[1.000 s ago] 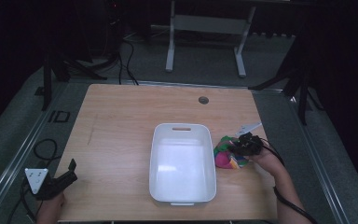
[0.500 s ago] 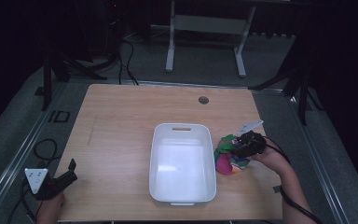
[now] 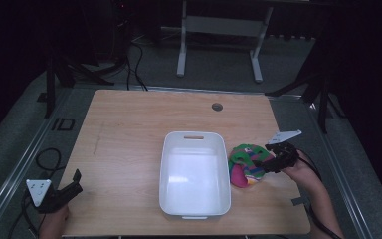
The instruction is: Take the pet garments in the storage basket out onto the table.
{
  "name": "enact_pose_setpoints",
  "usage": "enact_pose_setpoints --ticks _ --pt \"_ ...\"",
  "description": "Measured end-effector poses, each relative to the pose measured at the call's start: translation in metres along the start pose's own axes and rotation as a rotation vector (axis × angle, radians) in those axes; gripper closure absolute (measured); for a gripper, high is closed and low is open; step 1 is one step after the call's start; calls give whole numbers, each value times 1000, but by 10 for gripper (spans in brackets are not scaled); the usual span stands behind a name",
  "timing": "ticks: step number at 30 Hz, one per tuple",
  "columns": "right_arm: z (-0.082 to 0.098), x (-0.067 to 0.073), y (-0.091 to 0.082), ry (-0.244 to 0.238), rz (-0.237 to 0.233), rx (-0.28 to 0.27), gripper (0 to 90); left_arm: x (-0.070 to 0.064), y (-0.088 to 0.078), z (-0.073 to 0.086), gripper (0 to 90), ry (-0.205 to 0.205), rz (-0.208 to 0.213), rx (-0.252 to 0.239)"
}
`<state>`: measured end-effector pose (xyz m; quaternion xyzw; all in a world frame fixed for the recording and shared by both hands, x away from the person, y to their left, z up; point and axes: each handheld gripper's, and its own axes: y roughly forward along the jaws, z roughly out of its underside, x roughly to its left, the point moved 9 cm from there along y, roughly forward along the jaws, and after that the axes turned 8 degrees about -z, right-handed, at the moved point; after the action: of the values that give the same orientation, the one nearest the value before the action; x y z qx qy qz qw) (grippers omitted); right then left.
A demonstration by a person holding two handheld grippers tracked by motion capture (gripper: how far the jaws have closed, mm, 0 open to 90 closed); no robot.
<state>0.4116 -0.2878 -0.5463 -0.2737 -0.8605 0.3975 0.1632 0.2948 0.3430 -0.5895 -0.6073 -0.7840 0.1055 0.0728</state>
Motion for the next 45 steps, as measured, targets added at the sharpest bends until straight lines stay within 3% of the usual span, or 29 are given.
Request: enact_pose_setpoints --ticks 3,8,12,14,16,19,21,28,32,38,44,45 --pt "11 -5 -5 36 33 -42 135 0 0 0 9 0 0 0" --pt "26 -12 -14 118 97 -166 134 0 0 0 9 0 -2 0" --pt "42 -17 -18 200 156 -194 134 0 0 0 9 0 -2 -1" --pt "47 -18 -18 216 166 -202 133 0 0 0 9 0 -2 -2" --pt "57 -19 -18 251 204 -237 132 0 0 0 9 0 -1 -1" --pt "65 -21 -21 273 253 -298 132 0 0 0 9 -2 0 -1" --pt "71 -20 -24 298 255 -335 132 0 0 0 9 0 1 -1" --pt "90 -17 -28 316 324 -383 132 0 -1 0 9 0 0 -3" --pt "97 -18 -30 340 351 -411 132 0 -1 0 9 1 -1 -4" --pt "109 -19 -40 399 430 -491 132 0 -1 0 9 0 0 -4" --pt "118 -20 -41 436 447 -520 132 0 0 0 9 1 1 -2" --pt "119 -21 -44 441 469 -538 133 0 -1 0 9 1 2 -1"
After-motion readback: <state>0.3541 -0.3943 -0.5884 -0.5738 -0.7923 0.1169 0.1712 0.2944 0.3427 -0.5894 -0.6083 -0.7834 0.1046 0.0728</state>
